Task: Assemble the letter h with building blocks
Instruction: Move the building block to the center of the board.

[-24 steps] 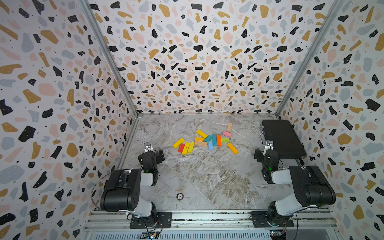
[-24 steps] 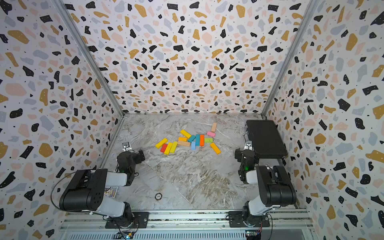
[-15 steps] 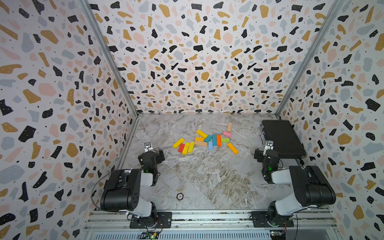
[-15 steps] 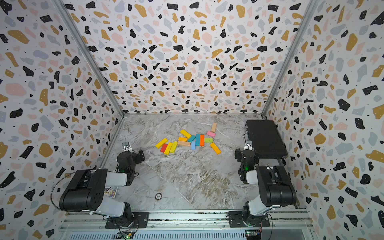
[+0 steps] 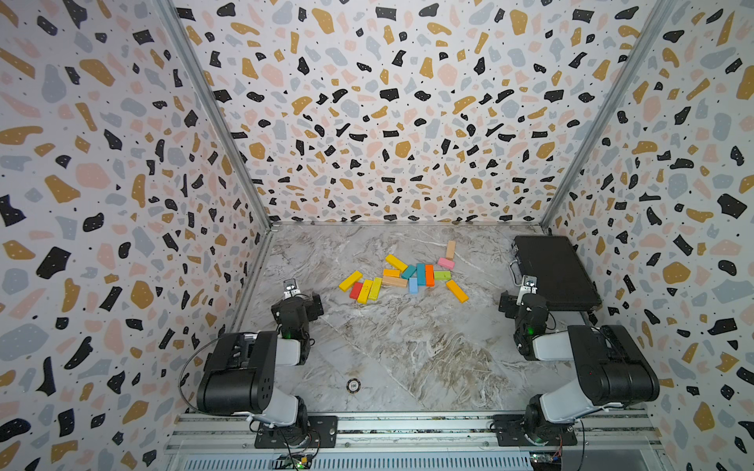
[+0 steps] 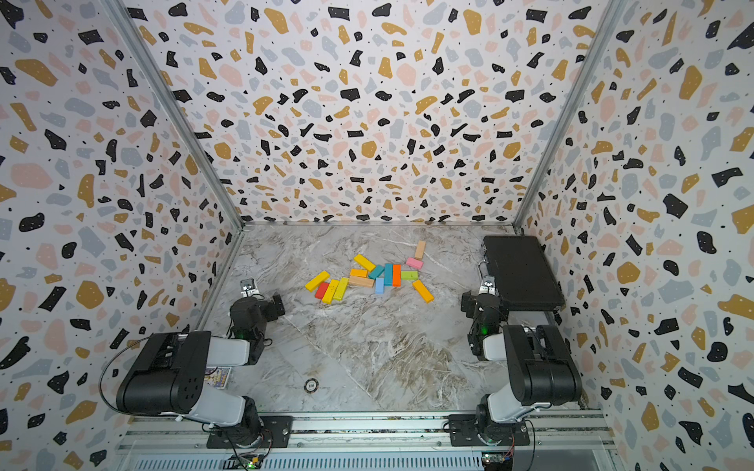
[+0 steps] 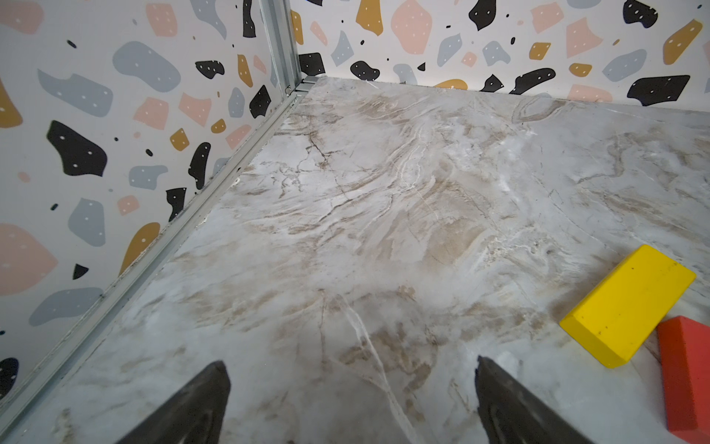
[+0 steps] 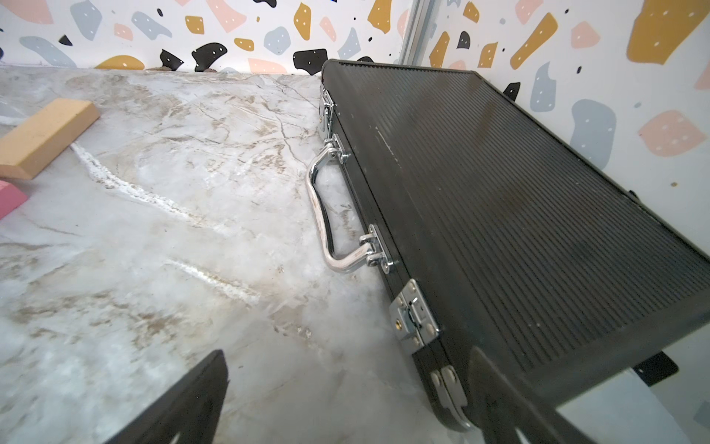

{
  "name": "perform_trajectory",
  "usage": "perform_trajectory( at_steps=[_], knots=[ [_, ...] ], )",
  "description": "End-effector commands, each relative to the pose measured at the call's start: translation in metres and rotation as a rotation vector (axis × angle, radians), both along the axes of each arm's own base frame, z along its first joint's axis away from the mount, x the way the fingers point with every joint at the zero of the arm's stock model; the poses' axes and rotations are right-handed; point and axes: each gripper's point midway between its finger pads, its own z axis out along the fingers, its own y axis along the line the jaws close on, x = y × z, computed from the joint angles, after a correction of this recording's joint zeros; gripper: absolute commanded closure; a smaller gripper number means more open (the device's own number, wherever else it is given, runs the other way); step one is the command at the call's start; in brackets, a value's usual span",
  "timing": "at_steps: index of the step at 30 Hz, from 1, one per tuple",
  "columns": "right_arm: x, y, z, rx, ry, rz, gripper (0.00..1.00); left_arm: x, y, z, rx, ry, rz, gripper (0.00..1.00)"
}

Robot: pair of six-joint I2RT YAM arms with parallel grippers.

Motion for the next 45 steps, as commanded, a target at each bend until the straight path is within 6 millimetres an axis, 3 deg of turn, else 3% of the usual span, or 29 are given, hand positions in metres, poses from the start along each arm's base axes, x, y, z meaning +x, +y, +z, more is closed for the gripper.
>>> perform_trajectory(
  at_steps=[1,10,13,16,22,26,28,31,32,34,36,39,40,43,45],
  knots=[
    [0.005,0.001,0.012,0.006,-0.04,-0.001,0.01,0.005,0.0,0.01,0.001,-0.039,-0.004,0.01],
    [0.006,0.001,0.011,0.009,-0.037,0.001,0.01,0.005,0.001,0.01,0.001,-0.038,-0.001,0.01],
    [0.002,-0.002,0.016,0.003,-0.06,-0.014,0.01,0.003,0.002,0.025,0.01,-0.041,0.003,0.01],
    [-0.003,0.0,0.031,-0.012,-0.073,-0.016,0.01,0.007,0.002,0.055,0.004,0.014,0.008,0.01],
    [-0.004,0.008,0.06,-0.049,-0.007,-0.055,0.01,0.02,-0.007,0.127,-0.138,-0.163,-0.002,0.01],
    [-0.004,0.007,0.087,-0.001,-0.016,-0.132,0.01,0.024,0.004,0.151,-0.26,-0.218,0.113,0.01],
    [-0.006,-0.004,0.097,0.044,-0.044,-0.237,0.01,0.017,0.017,0.149,-0.406,-0.237,0.261,0.01],
    [-0.017,-0.016,0.099,0.247,-0.118,-0.416,0.01,-0.03,0.043,0.116,-0.708,-0.164,0.665,0.01],
    [-0.025,-0.015,0.094,0.334,-0.115,-0.451,0.01,-0.026,0.043,0.116,-0.762,-0.167,0.631,0.01],
    [-0.023,-0.001,0.093,0.431,-0.126,-0.366,0.01,-0.012,0.033,0.127,-0.81,-0.186,0.495,0.01],
    [-0.011,0.02,0.097,0.488,-0.182,-0.219,0.1,-0.01,0.029,0.134,-0.821,-0.215,0.452,0.01],
    [-0.005,0.036,0.093,0.535,-0.166,-0.13,0.1,-0.003,0.015,0.151,-0.854,-0.298,0.312,0.01],
    [-0.002,0.045,0.089,0.55,-0.135,-0.089,0.03,0.001,0.007,0.159,-0.866,-0.312,0.251,0.01],
    [-0.001,0.066,0.074,0.614,-0.004,-0.028,0.02,0.021,-0.034,0.172,-0.9,-0.206,0.028,0.01],
    [-0.004,0.079,0.059,0.643,0.095,-0.001,0.0,0.028,-0.062,0.171,-0.856,-0.085,-0.058,0.01]
  ],
)
